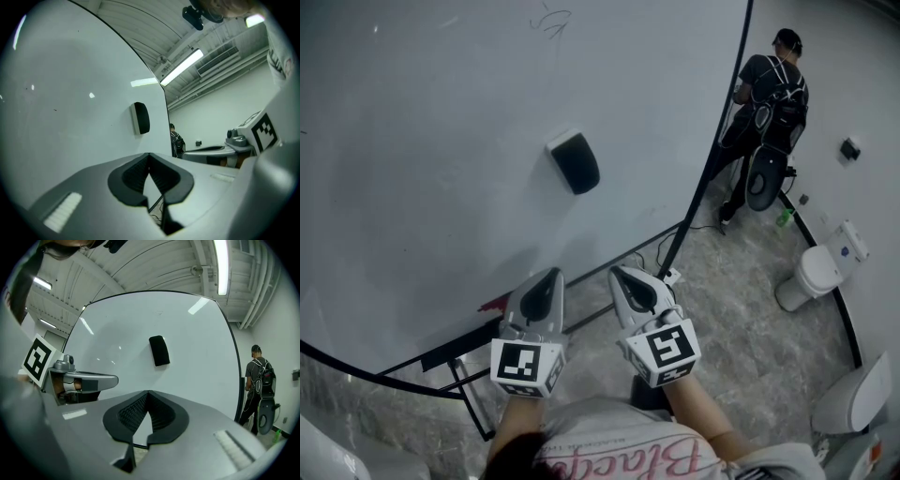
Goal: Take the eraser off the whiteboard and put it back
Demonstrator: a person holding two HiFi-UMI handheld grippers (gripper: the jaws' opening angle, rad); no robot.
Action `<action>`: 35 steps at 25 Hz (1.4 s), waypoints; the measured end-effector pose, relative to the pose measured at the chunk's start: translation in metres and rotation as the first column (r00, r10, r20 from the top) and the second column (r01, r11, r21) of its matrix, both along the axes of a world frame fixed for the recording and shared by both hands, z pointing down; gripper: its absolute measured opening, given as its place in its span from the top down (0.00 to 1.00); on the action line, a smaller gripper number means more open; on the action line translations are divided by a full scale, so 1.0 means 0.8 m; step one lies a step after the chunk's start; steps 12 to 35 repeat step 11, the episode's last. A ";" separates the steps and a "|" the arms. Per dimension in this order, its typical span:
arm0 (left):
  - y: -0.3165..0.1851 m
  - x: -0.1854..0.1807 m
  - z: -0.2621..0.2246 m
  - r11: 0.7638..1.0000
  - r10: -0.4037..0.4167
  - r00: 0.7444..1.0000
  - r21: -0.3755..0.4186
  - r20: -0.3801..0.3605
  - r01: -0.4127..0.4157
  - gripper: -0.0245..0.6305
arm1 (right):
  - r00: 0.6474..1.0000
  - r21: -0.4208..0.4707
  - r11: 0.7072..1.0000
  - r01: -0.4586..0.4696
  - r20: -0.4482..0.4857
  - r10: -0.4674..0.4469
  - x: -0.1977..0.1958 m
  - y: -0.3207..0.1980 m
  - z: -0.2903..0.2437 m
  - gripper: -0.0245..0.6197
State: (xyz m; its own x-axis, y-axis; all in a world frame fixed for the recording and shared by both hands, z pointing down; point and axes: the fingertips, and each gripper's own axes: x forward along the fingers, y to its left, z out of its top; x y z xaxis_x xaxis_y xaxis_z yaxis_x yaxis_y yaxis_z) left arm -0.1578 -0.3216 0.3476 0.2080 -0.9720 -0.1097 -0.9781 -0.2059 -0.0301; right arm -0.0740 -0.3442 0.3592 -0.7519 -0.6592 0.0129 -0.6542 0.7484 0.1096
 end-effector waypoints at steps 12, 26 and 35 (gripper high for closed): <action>0.003 -0.004 0.000 1.000 0.001 1.000 0.004 0.001 -0.001 0.96 | 1.000 0.002 1.000 -0.010 0.011 0.010 0.000 0.005 -0.002 0.96; 0.003 -0.004 0.000 1.000 0.001 1.000 0.004 0.001 -0.001 0.96 | 1.000 0.002 1.000 -0.010 0.011 0.010 0.000 0.005 -0.002 0.96; 0.003 -0.004 0.000 1.000 0.001 1.000 0.004 0.001 -0.001 0.96 | 1.000 0.002 1.000 -0.010 0.011 0.010 0.000 0.005 -0.002 0.96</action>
